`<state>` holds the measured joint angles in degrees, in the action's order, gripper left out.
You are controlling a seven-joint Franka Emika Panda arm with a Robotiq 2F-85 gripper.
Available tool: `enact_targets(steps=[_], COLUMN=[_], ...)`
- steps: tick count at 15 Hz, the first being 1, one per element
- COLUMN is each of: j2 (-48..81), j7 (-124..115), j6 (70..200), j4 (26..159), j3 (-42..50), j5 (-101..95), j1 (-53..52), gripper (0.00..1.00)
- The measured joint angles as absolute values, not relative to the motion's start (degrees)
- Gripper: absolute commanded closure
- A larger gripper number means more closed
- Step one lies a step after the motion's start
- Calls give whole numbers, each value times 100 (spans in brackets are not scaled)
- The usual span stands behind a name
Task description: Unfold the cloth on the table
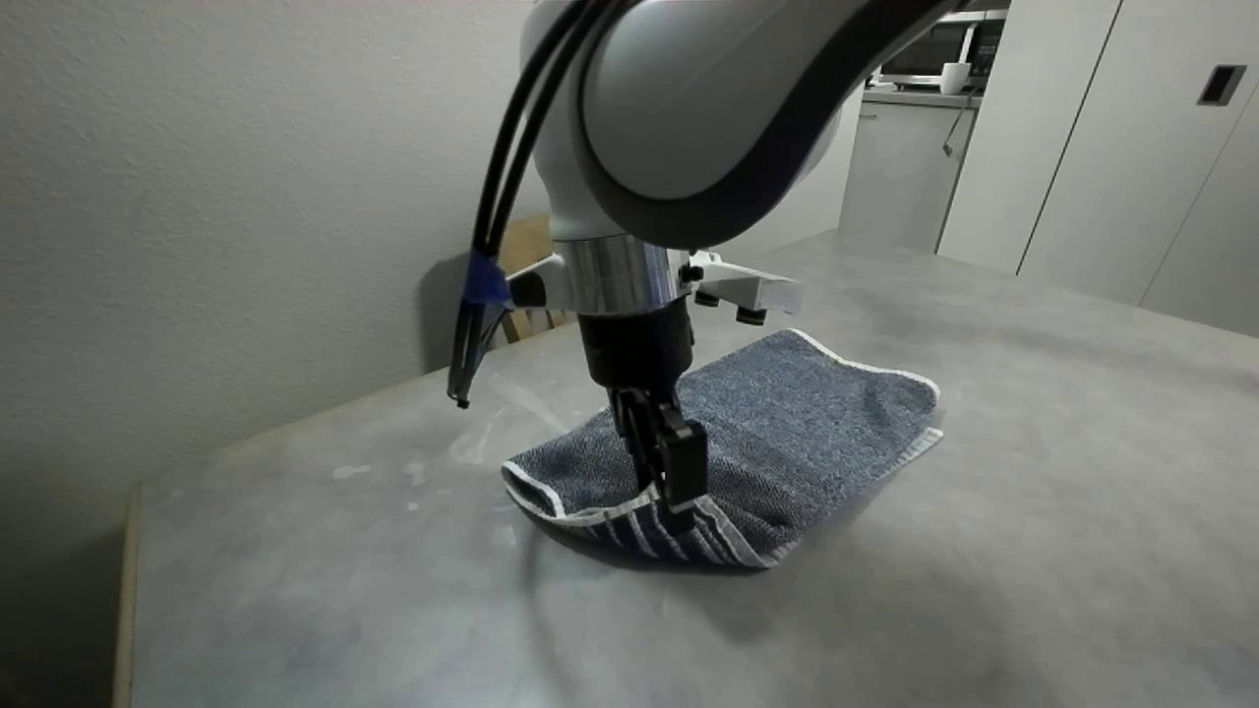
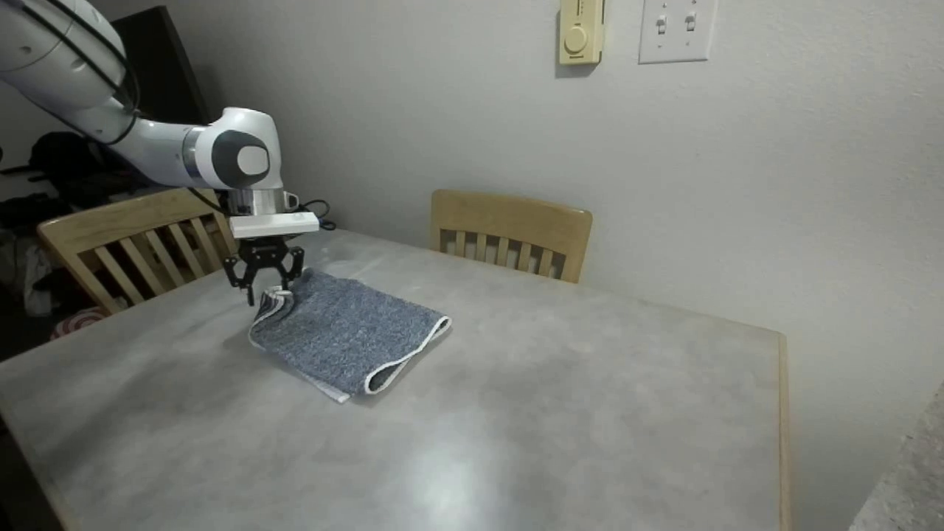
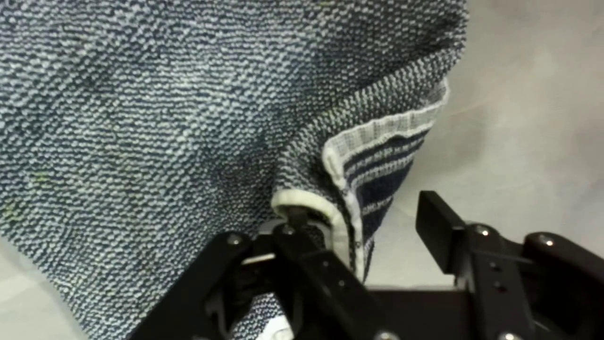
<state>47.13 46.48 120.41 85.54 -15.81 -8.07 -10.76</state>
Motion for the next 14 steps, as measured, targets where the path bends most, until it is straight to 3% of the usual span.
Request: enact_targets(steps=[2,14], j2=[4692,4368], j7=[4533,4422], j6=[12015,12036], j4=[8550,8615], j3=[-1579,-1648], j5=[-813,-778], j1=[-1121,-1130], gripper=[0,0])
